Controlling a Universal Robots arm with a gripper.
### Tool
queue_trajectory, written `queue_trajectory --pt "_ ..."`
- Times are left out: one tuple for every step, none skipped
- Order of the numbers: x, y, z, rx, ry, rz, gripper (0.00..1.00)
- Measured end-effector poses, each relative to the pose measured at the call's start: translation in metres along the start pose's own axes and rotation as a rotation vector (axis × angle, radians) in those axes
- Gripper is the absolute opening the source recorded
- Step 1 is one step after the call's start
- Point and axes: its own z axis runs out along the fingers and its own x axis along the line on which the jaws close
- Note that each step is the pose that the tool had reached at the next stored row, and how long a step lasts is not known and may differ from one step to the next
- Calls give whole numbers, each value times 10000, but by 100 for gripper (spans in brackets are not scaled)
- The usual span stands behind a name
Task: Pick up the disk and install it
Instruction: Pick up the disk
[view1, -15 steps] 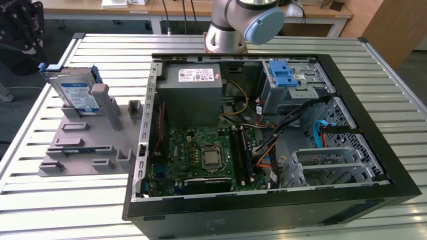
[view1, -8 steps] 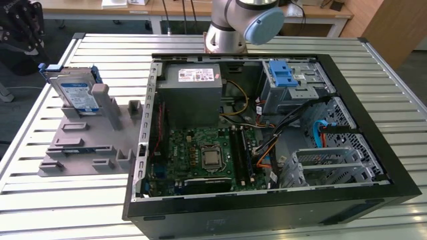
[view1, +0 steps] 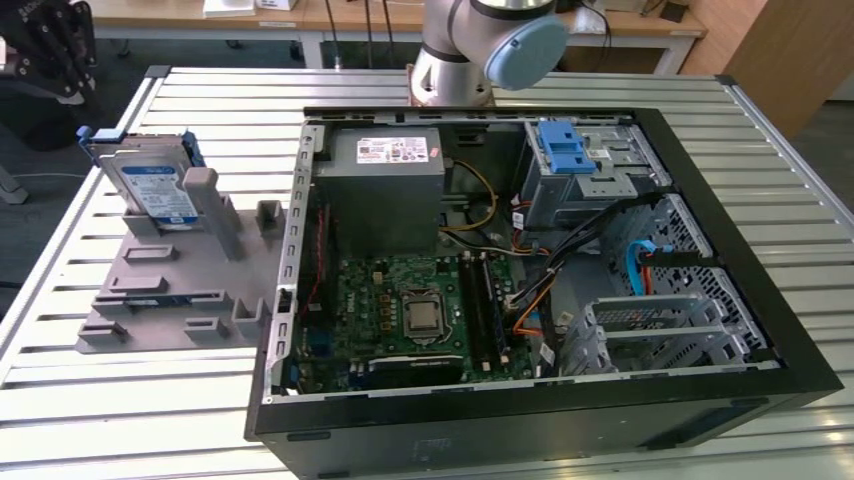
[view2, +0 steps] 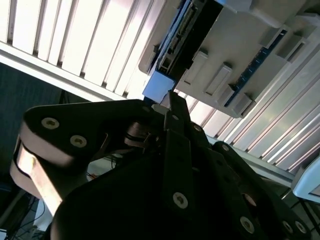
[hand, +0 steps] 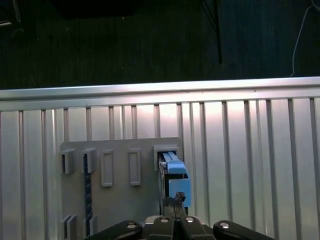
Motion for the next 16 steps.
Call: queue_trajectory --pt "-1 0 0 0 1 0 11" --pt "-1 0 1 0 1 0 17" --pt "-1 0 0 -1 2 0 17" --pt "-1 0 1 -1 2 -1 23" --pt "-1 0 1 -1 2 -1 29" --pt "-1 0 2 0 1 -1 29" --pt "-2 -1 4 2 1 -1 35" --pt "-1 -1 11 9 0 -2 35" --pt "-1 -1 20 13 0 -2 41" --pt "-2 0 32 15 0 -1 47" --pt "-6 1 43 13 1 1 53" --pt "-11 1 57 12 2 3 53" --pt "-13 1 73 14 1 5 53" --pt "-13 1 89 14 1 3 59" --pt "-13 2 106 14 1 2 59" --pt "-13 4 124 15 0 4 59"
